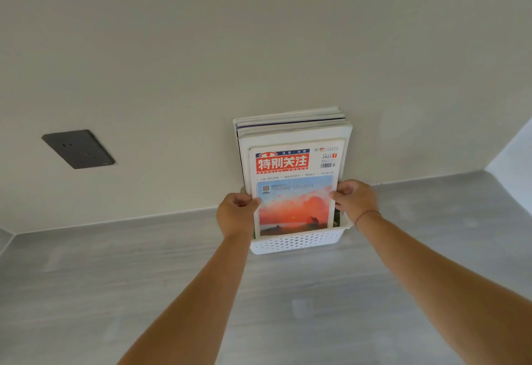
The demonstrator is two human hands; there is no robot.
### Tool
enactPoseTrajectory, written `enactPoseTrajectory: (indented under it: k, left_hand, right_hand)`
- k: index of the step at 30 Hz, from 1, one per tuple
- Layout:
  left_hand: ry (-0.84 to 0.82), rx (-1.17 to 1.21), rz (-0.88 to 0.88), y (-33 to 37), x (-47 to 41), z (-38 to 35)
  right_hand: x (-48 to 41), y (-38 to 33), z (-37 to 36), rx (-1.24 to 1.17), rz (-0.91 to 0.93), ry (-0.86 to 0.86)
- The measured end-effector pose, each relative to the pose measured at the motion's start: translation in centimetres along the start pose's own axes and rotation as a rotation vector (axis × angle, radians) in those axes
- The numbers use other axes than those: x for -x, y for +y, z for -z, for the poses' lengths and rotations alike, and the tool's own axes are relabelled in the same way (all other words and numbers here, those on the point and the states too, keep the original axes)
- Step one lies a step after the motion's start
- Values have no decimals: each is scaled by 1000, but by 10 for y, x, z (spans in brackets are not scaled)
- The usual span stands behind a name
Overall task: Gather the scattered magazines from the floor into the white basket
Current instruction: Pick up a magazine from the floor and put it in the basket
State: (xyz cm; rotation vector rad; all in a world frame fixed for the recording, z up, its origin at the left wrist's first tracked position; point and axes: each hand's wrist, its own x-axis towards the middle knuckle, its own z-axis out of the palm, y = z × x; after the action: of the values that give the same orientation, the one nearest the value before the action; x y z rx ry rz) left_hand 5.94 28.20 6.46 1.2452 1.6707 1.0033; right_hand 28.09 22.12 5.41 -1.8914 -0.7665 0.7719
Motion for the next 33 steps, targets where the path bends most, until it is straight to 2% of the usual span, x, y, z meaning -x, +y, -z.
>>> enactPoseTrajectory:
  k: [4, 9, 11, 14, 20, 26, 33]
  left_hand:
    - [6, -38, -7, -8, -6, -2]
    - [-169, -110, 118, -11, -13, -4]
    - [-254, -42, 193, -10, -14, -2]
    - [-379, 32, 134, -9, -16, 0]
    - [-516, 91, 70, 2, -29, 1]
    - [-583, 109, 61, 3, -33, -1]
    - [-519, 139, 108, -5, -42, 0]
  right_hand:
    - [-6, 5, -3, 12, 19, 46]
    - [-11, 5, -6, 89, 78, 160]
    - [-18, 6, -6, 65, -3, 58]
    - [-25, 10, -3, -105, -130, -232]
    - [-43, 0, -3, -174, -22, -475]
    - [-50, 4, -4, -216, -21, -505]
    - [-35, 5, -3, -202, 1, -416]
